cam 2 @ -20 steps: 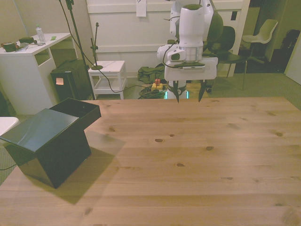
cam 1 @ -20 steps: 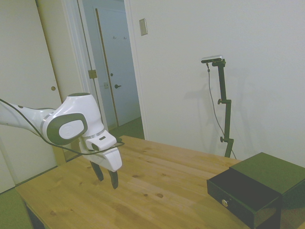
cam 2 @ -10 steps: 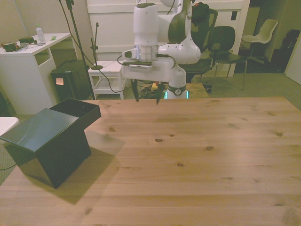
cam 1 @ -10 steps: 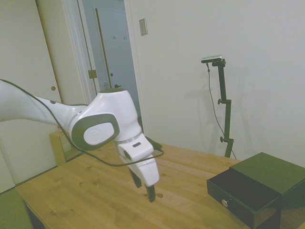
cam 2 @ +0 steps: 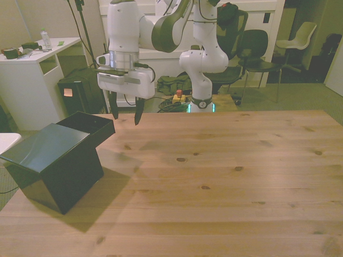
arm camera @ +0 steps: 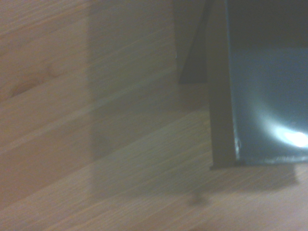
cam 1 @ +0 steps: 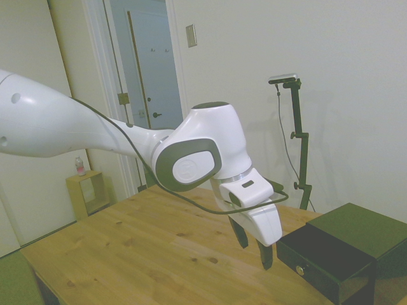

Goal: Close the top drawer

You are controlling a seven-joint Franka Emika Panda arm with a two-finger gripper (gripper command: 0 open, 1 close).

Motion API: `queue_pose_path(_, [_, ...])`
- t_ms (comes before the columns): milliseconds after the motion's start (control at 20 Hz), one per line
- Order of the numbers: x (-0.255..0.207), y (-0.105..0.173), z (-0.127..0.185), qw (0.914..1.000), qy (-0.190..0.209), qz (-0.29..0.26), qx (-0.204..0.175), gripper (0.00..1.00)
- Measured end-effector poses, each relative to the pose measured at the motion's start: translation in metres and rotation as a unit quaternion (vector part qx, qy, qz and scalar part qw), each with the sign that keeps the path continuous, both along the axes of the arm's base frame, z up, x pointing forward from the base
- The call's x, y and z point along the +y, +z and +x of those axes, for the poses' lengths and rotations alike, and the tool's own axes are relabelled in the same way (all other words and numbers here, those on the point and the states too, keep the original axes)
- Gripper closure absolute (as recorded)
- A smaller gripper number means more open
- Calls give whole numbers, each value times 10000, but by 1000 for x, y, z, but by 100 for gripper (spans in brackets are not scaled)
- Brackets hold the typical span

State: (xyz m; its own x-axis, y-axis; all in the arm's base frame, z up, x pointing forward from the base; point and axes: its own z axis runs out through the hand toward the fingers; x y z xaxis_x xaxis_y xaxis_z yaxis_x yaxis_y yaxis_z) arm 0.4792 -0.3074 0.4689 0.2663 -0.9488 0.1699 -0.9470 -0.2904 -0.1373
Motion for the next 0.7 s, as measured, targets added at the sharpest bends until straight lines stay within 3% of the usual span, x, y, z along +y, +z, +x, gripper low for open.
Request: queue_pose_path(700, [-2,-3,9,10000,13,-9,47,100])
